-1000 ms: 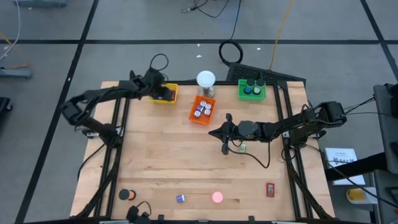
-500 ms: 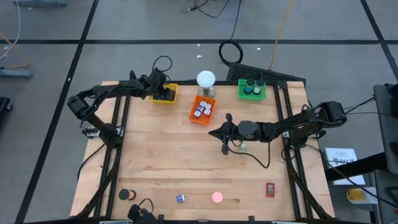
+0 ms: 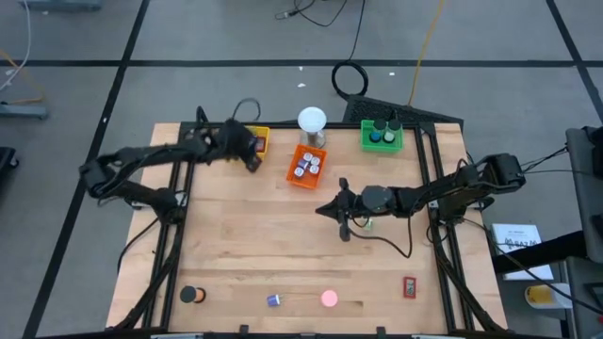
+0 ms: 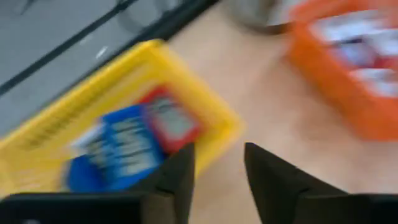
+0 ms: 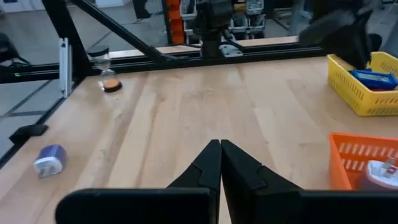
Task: Pick & Place Office items
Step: Put the pink sandglass timer into the green bin
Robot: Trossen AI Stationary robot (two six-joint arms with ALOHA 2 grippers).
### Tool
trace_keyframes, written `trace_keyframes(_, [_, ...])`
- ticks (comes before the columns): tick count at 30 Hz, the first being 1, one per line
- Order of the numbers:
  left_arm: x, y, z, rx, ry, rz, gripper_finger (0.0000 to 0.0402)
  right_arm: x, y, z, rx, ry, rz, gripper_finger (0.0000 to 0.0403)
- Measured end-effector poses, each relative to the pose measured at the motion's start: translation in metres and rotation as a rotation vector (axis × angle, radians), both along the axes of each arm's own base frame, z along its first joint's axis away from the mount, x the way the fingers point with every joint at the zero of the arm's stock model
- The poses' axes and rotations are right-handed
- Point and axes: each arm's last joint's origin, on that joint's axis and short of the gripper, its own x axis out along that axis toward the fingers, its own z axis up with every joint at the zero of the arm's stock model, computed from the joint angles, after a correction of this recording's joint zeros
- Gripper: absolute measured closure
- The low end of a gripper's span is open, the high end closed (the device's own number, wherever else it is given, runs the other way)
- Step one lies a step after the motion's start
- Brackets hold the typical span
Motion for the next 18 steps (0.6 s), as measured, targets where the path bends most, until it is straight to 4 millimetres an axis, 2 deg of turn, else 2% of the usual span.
trace_keyframes(5, [-0.007, -0.049, -0.024, 0.076, -0.258, -0.207, 0.0327, 0.0, 0.0, 0.001, 0.027, -0.007, -0.005, 0.0396])
trace_keyframes(10, [-0.019, -0.09, -0.043, 0.164, -0.51, -0.374, 0.0371, 0.0, -0.003, -0.001, 0.094, 0.014, -0.053, 0.04])
trace_keyframes(14, [-0.029, -0.111, -0.047, 0.196, -0.636, -0.469, 0.0395, 0.004, 0.004, -0.003, 0.107, 0.193, -0.153, 0.0401])
trace_keyframes(18, [-0.03, -0.125, -0.052, 0.168, -0.63, -0.538, 0.0395, 0.012, 0.019, 0.013, 0.117, 0.407, -0.255, 0.0402])
